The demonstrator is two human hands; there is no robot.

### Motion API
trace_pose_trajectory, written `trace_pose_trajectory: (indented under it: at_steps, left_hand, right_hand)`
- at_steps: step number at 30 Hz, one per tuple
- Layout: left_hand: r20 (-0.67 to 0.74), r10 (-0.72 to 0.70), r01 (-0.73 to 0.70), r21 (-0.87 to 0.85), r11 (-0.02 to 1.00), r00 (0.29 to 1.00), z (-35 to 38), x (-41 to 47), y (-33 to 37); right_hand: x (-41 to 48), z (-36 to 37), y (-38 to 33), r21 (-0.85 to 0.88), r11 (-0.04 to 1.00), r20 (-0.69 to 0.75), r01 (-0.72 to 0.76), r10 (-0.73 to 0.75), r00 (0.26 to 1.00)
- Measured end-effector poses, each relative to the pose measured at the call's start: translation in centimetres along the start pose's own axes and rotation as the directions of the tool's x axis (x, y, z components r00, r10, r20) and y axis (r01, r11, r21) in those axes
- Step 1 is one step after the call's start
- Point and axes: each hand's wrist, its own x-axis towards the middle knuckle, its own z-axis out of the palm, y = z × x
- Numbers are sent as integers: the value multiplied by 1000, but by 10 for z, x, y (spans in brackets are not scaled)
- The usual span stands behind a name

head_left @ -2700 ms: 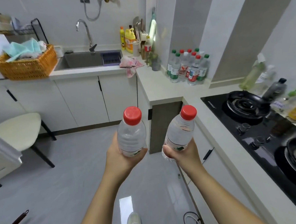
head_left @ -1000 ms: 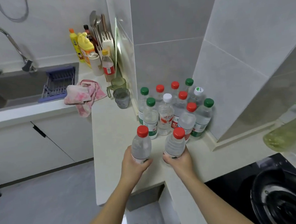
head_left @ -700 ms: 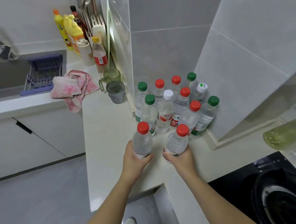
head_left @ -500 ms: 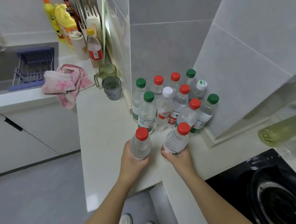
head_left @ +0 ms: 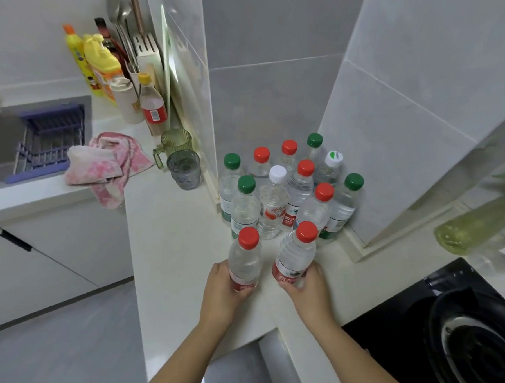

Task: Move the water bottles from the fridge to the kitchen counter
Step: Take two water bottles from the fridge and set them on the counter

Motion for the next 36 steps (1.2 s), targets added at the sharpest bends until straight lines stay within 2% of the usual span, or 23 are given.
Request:
trace_pose_trajectory:
  at_steps: [5, 9, 23, 28, 30, 33, 35, 36]
  left_hand:
    - [-8, -76, 75, -27, 997, 997, 6, 7, 4]
    - [-25, -105, 104, -50, 993, 994, 9, 14, 8]
    - [18, -161, 161, -14, 987, 987, 25, 40, 20]
    - [35, -148, 149, -39, 988, 988, 30, 42, 25]
    - [50, -128, 133, -114, 985, 991, 27, 41, 24]
    - [49, -17, 31, -288, 957, 999, 21, 46, 22]
    - [48, 63, -41, -367, 929, 997, 18, 52, 23]
    - [49, 93, -67, -386, 920, 994, 17, 56, 24]
  right_hand:
    - [18, 6, -11, 68, 995, -35, -70, 73, 997]
    - [31, 11, -8, 132, 989, -54, -63, 70, 996]
    - [38, 9, -17, 33, 999, -74, -17, 19, 997]
    - [37, 4, -12, 24, 999, -34, 25, -25, 999]
    - [35, 0, -8, 76, 997, -48, 22, -19, 999]
    - [35, -13, -8, 254, 967, -183, -29, 78, 980]
    - [43, -24, -11, 463, 881, -136, -92, 174, 975]
    - [48, -29, -13, 527, 843, -76, -104, 169, 983]
